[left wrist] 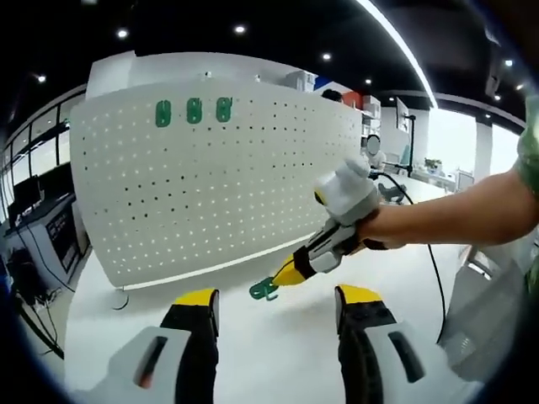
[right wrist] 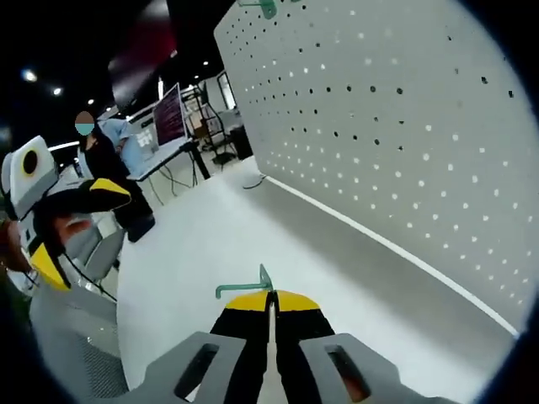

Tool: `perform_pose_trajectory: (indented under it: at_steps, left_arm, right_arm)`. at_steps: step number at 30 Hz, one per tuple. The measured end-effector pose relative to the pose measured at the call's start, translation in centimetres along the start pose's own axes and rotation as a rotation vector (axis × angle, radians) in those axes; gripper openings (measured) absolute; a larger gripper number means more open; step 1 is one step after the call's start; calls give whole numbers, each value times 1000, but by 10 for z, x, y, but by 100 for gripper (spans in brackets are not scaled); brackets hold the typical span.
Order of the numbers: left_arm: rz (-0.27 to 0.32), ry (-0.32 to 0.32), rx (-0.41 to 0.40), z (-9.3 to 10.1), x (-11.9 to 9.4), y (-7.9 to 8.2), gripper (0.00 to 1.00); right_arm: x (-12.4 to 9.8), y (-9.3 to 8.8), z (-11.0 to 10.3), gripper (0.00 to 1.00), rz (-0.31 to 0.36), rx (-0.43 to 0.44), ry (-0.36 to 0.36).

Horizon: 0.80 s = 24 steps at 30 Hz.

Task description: Insert the hook assembly into the mounting plate slot until the hook locks in place.

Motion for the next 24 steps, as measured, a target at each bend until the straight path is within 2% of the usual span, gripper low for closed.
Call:
perform_pose_trajectory:
  at_steps: [11, 18, 24]
  left_arm:
    - [46, -65, 97, 11, -4, 18, 54]
    - [79, -92, 150, 19, -8, 33, 53]
    - [99, -110, 237, 26, -11, 44, 51]
  right_arm:
    - [-45, 27, -18, 0, 13, -49, 17]
    - [-77, 43, -32, 0, 32, -48, 18]
    - [-95, 51, -45, 0, 28, -67, 9]
Point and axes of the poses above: the point that each gripper's makers call its tool centre point, and the gripper's own axes: x roughly forward along the fingers, z roughly to its right, y roughly out of its top, the point moved 10 cm from there along -x, roughly backward along the fingers, and after that the axes turned 2 degrees about -y, right-handed, at the moved point
